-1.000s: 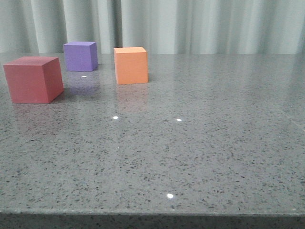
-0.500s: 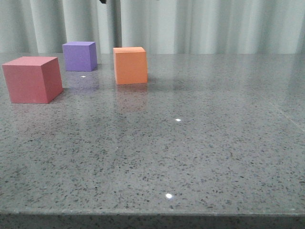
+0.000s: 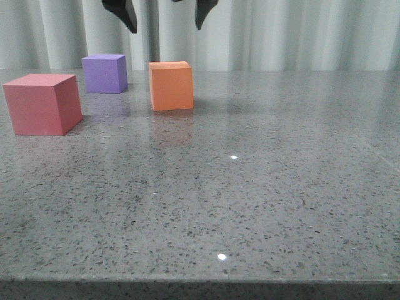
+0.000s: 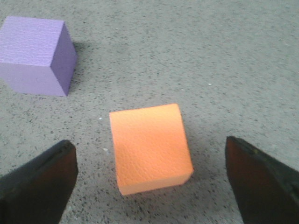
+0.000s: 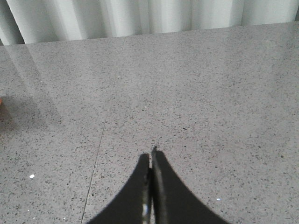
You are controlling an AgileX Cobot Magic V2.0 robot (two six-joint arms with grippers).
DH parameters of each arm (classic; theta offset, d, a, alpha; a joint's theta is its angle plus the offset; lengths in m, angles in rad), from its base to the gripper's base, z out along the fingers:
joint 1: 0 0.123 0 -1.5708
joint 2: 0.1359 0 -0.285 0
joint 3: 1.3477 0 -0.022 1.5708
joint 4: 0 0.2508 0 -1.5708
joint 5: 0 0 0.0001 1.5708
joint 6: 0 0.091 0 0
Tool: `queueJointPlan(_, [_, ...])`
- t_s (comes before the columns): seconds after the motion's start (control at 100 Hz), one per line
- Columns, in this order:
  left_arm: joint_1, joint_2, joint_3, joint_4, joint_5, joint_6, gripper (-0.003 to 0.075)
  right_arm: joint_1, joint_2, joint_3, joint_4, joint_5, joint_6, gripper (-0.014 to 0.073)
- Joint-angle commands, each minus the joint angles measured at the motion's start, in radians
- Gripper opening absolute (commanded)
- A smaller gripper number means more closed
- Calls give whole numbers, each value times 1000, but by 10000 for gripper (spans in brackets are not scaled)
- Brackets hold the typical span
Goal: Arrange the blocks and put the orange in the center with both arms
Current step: 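Lower the left gripper over the orange cube and grasp it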
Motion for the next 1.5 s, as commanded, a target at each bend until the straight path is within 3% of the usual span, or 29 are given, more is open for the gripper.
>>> queueJointPlan(0.0, [16, -48, -33, 48, -56, -23, 599, -5, 2, -26, -17, -76, -11, -69])
queueJointPlan(1.3, [51, 100, -35, 9, -141, -23, 598, -5, 2, -26, -17, -76, -11, -69])
queueJointPlan(1.4, [51, 106, -35, 5, -124, -23, 559, -5, 2, -26, -17, -76, -11, -69])
queueJointPlan(1.49, [51, 106, -35, 5, -113, -23, 460, -5, 2, -26, -17, -76, -11, -69])
